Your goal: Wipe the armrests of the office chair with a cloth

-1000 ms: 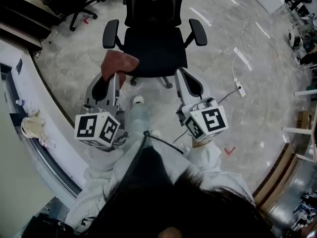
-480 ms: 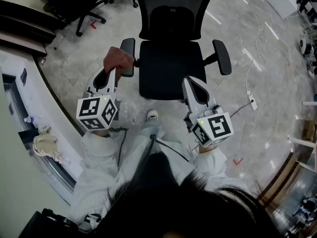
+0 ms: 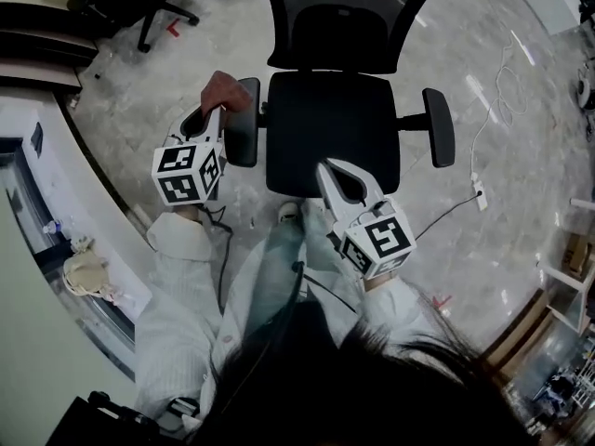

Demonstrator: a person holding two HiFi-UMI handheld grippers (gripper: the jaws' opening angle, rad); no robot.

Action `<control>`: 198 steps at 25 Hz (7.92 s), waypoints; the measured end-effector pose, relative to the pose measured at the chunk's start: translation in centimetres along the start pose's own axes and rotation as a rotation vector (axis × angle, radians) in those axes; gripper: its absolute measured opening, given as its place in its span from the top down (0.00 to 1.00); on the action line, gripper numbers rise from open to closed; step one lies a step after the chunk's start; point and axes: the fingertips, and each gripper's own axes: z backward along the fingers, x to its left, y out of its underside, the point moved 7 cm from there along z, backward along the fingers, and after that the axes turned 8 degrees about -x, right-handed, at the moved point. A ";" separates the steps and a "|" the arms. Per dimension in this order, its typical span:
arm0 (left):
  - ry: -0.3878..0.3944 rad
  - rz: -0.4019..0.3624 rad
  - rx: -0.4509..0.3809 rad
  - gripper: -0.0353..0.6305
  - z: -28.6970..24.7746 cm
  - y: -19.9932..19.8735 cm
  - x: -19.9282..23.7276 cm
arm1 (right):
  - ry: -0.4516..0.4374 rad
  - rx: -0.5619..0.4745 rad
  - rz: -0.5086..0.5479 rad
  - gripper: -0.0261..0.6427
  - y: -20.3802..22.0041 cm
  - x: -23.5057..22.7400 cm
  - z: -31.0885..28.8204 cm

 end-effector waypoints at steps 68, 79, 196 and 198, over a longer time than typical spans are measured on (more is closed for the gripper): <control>0.076 -0.065 0.395 0.89 -16.1 7.4 3.3 | -0.040 0.169 -0.153 0.96 3.4 -7.9 -3.9; 0.244 0.003 0.591 0.89 -13.1 12.1 -0.5 | -0.033 0.153 -0.164 0.96 2.7 -8.9 -3.0; 0.435 0.004 -0.304 0.89 3.3 -8.3 -28.5 | 0.279 -0.287 -0.002 0.96 -9.0 -14.5 18.6; 0.411 0.004 -0.314 0.89 1.7 -9.3 -30.9 | 0.246 -0.278 0.006 0.96 -10.2 -16.8 19.1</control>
